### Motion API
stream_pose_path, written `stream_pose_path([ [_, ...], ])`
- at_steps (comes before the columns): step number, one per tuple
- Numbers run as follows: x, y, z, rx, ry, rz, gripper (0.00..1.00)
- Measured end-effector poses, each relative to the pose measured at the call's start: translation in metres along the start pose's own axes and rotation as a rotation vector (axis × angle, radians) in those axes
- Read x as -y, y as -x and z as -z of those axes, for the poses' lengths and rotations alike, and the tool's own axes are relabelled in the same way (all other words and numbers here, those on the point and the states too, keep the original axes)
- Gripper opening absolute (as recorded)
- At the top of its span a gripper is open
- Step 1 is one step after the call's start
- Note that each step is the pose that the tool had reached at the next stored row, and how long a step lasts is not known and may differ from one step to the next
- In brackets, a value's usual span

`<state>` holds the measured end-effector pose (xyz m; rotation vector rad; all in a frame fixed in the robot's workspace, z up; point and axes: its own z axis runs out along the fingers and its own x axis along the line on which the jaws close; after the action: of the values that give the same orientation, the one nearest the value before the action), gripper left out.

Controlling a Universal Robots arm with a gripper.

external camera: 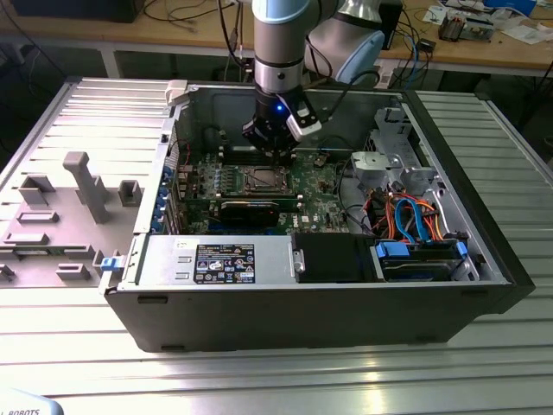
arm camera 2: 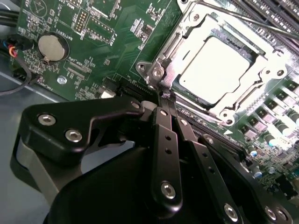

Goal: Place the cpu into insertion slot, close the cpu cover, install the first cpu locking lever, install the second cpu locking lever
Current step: 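Install the first cpu locking lever, then install the second cpu locking lever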

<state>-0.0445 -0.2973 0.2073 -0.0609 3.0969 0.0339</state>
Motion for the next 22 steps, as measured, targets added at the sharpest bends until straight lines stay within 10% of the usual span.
stream_pose_path([
  [22, 0.0068, -0.0002, 0.0009, -0.0004, -0.0015, 0.000, 0.11],
])
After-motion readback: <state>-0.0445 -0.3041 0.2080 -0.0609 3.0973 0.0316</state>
